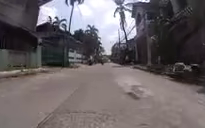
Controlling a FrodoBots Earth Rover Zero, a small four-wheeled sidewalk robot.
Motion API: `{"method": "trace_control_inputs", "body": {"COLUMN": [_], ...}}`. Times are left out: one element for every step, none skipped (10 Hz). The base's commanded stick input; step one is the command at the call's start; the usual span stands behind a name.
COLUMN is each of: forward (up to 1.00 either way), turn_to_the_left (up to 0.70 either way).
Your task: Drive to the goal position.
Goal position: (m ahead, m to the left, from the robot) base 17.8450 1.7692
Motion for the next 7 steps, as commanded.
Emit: {"method": "trace_control_inputs", "body": {"forward": [0.99, 0.99, 0.99, 0.99, 0.99, 0.99, 0.99], "turn_to_the_left": [0.0, -0.02, -0.35, -0.4, -0.4, -0.4, -0.4]}}
